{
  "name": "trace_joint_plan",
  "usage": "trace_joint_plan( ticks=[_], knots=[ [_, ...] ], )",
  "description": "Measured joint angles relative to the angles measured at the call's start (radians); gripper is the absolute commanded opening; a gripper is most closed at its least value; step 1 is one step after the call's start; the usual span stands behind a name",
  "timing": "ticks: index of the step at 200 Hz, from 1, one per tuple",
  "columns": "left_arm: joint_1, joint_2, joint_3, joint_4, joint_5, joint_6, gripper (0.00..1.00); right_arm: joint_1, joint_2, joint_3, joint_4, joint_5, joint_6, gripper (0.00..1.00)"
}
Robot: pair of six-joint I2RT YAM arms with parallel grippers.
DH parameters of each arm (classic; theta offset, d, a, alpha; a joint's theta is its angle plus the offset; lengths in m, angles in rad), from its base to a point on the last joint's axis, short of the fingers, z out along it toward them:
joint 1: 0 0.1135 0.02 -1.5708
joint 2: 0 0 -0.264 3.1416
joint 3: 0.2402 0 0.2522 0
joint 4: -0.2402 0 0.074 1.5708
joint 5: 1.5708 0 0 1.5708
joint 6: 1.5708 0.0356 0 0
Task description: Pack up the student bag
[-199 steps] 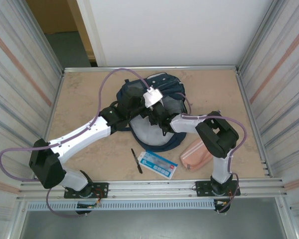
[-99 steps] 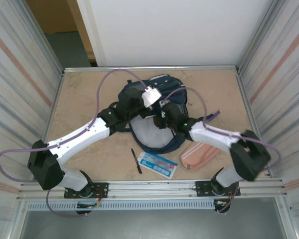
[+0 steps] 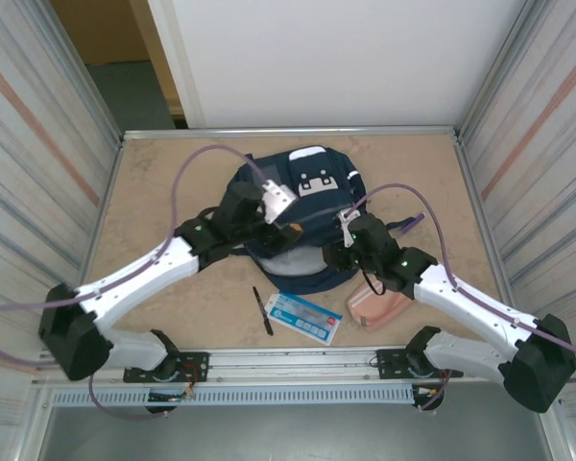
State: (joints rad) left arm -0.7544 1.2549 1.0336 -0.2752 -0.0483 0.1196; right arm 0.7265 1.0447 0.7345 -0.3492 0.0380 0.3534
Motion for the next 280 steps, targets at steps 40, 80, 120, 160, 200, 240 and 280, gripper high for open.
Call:
trace_joint_plan(
  ticks=[40,80,120,160,200,240,280],
  knots=[
    [0.260,-0.215,-0.192,0.016,0.121,-0.257,0.92,-0.008,0.000,0.000,-0.061,-0.087,-0.022,0.41],
    [0.434,-0.030,-0.193,0.018,0.224,-0.423,0.90,-0.002,0.032,0.006,-0.070,-0.121,-0.018,0.48],
    [0.491,0.329,-0.023,0.005,0.257,-0.491,0.92,0.000,0.153,0.009,-0.028,-0.122,0.037,0.48],
    [0.509,0.562,0.104,0.023,0.284,-0.523,0.51,-0.017,0.241,-0.021,0.066,-0.137,0.091,0.47],
    [0.509,0.579,0.068,0.097,0.321,-0.568,0.07,-0.109,0.393,-0.052,0.211,-0.228,0.145,0.45],
    [0.531,0.417,-0.084,0.157,0.277,-0.604,0.00,-0.187,0.604,0.131,0.263,-0.246,0.132,0.42],
    [0.470,0.198,-0.251,0.123,0.198,-0.739,0.03,-0.240,0.816,0.377,0.313,-0.137,0.073,0.45]
  ],
)
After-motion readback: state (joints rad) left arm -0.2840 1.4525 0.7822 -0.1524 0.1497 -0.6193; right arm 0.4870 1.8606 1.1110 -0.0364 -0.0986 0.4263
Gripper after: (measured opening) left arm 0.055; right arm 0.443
